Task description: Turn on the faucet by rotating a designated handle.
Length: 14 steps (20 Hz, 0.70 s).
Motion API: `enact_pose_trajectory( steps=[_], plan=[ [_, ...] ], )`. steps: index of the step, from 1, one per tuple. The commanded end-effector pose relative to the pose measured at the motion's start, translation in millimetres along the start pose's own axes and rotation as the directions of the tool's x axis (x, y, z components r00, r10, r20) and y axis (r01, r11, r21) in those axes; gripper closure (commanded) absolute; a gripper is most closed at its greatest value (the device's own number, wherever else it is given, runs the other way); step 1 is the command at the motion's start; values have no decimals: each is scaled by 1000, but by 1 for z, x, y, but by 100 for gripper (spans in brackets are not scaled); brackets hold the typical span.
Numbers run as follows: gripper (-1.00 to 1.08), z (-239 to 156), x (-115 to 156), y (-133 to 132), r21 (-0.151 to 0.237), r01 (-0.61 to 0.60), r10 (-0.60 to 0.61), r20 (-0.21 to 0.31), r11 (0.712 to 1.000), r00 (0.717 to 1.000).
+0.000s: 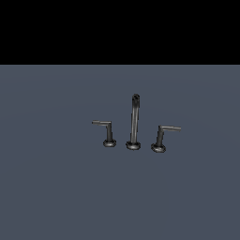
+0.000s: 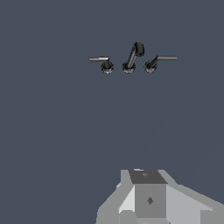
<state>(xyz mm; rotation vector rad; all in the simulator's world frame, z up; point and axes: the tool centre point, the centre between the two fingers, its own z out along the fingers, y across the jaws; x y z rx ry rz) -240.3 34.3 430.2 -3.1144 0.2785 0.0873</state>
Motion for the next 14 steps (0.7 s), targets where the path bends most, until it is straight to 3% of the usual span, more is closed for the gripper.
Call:
enact_pose_trajectory(
  steps=[1,7,14],
  plan=[
    [108,11,4,-9,2,-52,52,-1,999,999],
    [108,40,18,-30,6,-188,188,-5,982,982],
    [108,73,39,-53,12,-342,342,-8,940,940]
  ],
)
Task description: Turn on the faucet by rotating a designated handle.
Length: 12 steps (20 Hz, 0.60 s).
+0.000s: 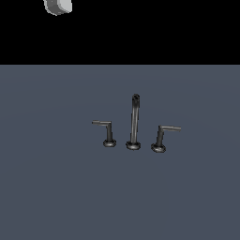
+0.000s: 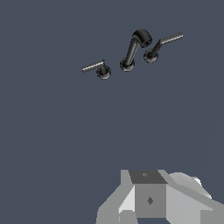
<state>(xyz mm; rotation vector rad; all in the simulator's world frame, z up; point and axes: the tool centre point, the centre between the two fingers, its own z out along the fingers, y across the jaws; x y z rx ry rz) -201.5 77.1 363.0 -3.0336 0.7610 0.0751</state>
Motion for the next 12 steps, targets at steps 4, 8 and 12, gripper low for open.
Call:
enact_pose_trajectory(
  steps=[4,8,12],
  plan=[
    [108,27,12,-21,5,-127,127,-3,992,992],
    [108,46,23,-36,9,-216,216,-5,976,976],
    [108,64,34,-49,13,-302,302,-6,953,953]
  ],
)
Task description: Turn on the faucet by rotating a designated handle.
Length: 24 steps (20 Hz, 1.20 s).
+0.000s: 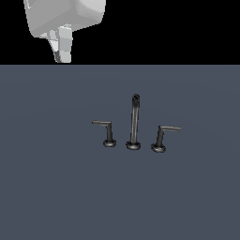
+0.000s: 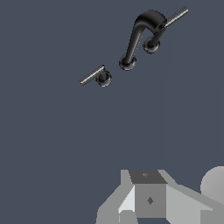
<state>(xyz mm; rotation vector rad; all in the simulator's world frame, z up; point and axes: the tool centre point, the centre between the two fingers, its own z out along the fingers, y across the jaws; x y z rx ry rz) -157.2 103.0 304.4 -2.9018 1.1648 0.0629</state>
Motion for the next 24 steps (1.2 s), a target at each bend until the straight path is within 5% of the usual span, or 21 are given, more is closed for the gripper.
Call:
enact_pose_trajectory(
  steps=[1,12,24],
  plan=[
    [108,12,5,-10,3,-56,56,-1,998,998],
    [108,60,32,-46,12,-281,281,-5,960,960],
    [108,108,70,-75,20,-494,494,-11,869,869]
  ],
)
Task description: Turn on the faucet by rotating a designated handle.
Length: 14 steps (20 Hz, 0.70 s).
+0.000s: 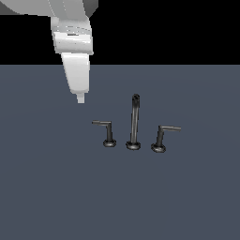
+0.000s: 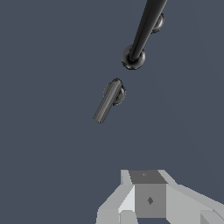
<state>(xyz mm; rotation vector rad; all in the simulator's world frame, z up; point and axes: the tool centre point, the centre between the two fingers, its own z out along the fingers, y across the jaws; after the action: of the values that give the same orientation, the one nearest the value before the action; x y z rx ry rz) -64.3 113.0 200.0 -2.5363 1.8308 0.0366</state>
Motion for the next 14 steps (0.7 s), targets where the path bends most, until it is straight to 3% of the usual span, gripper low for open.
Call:
enact_pose_trajectory(
  steps=[1,7,14],
  plan=[
    [108,11,5,-9,2,-50,50,-3,999,999],
    [108,37,21,-29,4,-174,174,-9,985,985],
    [108,68,43,-50,9,-320,320,-18,947,947]
  ],
)
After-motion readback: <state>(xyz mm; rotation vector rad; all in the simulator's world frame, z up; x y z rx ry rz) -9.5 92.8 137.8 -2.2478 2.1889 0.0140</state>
